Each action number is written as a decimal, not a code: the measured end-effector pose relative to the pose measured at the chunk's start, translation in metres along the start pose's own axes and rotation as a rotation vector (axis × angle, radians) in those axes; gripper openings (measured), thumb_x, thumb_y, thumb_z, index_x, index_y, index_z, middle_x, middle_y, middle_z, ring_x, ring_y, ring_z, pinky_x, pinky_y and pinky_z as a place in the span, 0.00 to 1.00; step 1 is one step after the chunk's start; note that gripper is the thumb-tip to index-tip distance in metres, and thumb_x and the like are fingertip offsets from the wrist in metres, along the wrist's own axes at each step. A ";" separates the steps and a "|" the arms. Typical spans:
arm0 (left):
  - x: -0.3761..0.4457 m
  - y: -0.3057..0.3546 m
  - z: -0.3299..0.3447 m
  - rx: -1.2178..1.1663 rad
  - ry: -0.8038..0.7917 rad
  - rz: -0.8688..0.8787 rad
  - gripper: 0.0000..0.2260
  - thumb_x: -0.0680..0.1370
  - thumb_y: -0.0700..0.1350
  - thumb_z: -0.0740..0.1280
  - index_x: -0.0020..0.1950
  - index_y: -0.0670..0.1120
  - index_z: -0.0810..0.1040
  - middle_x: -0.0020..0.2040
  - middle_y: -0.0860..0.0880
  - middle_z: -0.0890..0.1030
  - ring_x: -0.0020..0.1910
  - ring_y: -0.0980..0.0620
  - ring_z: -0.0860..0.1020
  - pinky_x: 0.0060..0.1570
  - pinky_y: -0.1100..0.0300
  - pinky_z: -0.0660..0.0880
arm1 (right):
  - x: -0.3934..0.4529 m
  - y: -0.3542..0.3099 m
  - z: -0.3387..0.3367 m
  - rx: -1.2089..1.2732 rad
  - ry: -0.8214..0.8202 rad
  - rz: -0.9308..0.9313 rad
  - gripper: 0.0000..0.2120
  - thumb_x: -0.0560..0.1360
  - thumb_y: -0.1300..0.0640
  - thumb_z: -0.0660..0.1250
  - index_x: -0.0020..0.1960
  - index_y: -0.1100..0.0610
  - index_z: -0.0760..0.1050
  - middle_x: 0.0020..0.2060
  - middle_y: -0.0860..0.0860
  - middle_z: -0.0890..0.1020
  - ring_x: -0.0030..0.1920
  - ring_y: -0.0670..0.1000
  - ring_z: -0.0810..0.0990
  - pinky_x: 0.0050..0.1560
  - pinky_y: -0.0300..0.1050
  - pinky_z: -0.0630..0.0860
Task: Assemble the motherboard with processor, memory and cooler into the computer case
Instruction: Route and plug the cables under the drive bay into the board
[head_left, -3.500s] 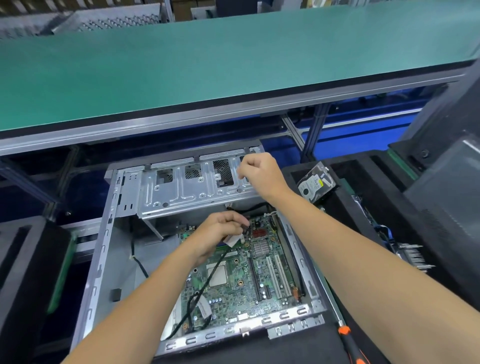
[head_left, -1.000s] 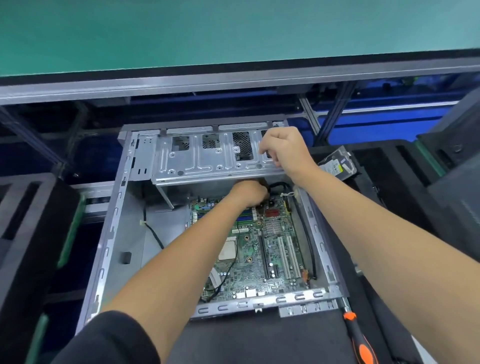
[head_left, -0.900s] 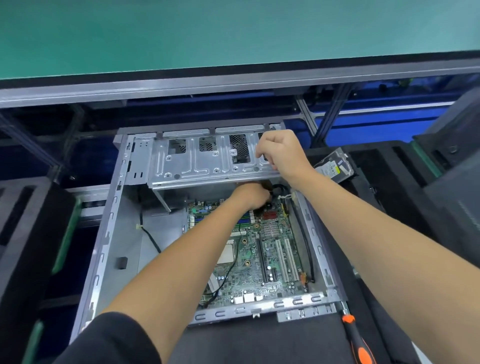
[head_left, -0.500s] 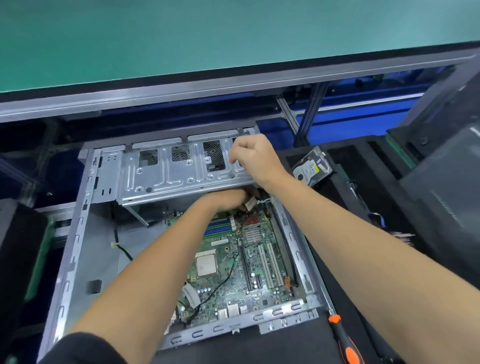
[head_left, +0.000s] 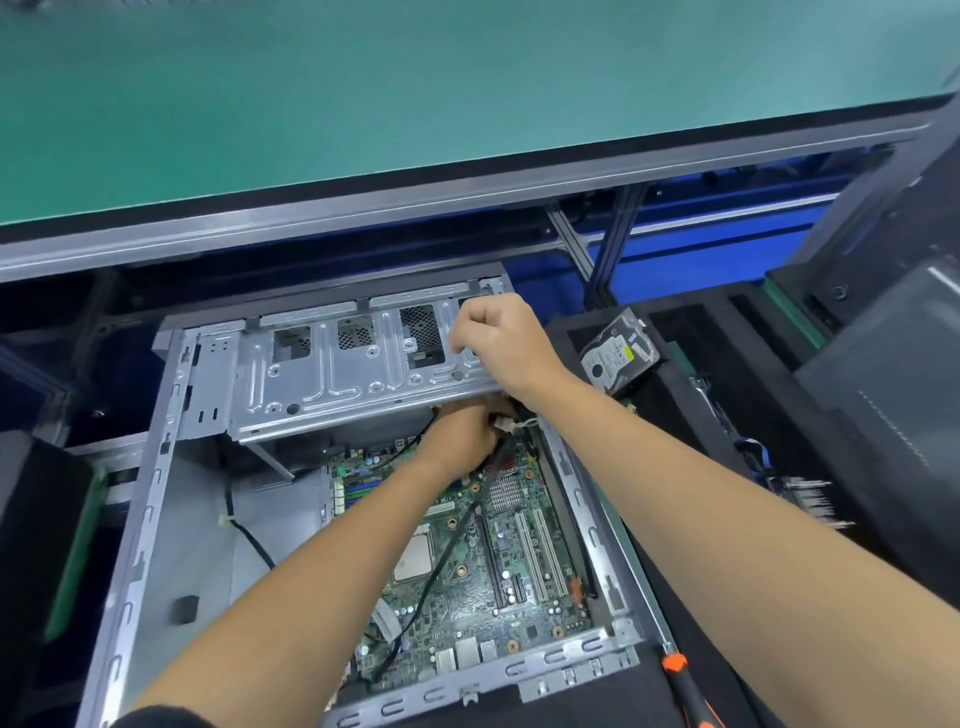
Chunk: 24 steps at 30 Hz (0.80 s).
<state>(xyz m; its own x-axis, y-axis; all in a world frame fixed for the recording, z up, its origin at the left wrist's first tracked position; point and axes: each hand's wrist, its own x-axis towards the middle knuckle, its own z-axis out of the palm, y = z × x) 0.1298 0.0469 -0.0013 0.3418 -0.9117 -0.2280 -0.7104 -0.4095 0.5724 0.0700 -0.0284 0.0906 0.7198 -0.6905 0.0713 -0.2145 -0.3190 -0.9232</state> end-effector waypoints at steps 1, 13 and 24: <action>-0.002 -0.002 0.005 -0.050 0.013 0.016 0.16 0.76 0.36 0.61 0.61 0.46 0.79 0.61 0.47 0.79 0.58 0.45 0.77 0.56 0.59 0.72 | 0.000 0.000 0.000 -0.001 0.000 0.002 0.09 0.64 0.56 0.64 0.29 0.60 0.73 0.22 0.44 0.69 0.29 0.48 0.66 0.39 0.49 0.67; -0.005 0.006 0.008 -0.199 0.137 -0.023 0.13 0.76 0.35 0.62 0.54 0.45 0.83 0.56 0.46 0.82 0.52 0.45 0.79 0.51 0.62 0.72 | 0.001 0.005 0.000 -0.005 -0.005 0.000 0.12 0.69 0.64 0.67 0.28 0.58 0.72 0.21 0.44 0.68 0.29 0.48 0.66 0.37 0.47 0.66; -0.060 -0.019 -0.052 -1.029 -0.431 -0.042 0.04 0.80 0.41 0.62 0.49 0.42 0.76 0.34 0.48 0.81 0.30 0.55 0.78 0.31 0.67 0.75 | -0.003 0.001 0.002 -0.002 -0.018 -0.008 0.09 0.66 0.62 0.65 0.27 0.58 0.74 0.19 0.44 0.68 0.28 0.47 0.66 0.38 0.44 0.64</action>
<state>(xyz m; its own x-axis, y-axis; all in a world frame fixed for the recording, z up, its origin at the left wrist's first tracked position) 0.1542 0.1114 0.0427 -0.0302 -0.9148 -0.4028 0.2129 -0.3997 0.8916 0.0689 -0.0253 0.0886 0.7330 -0.6764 0.0722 -0.2098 -0.3258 -0.9218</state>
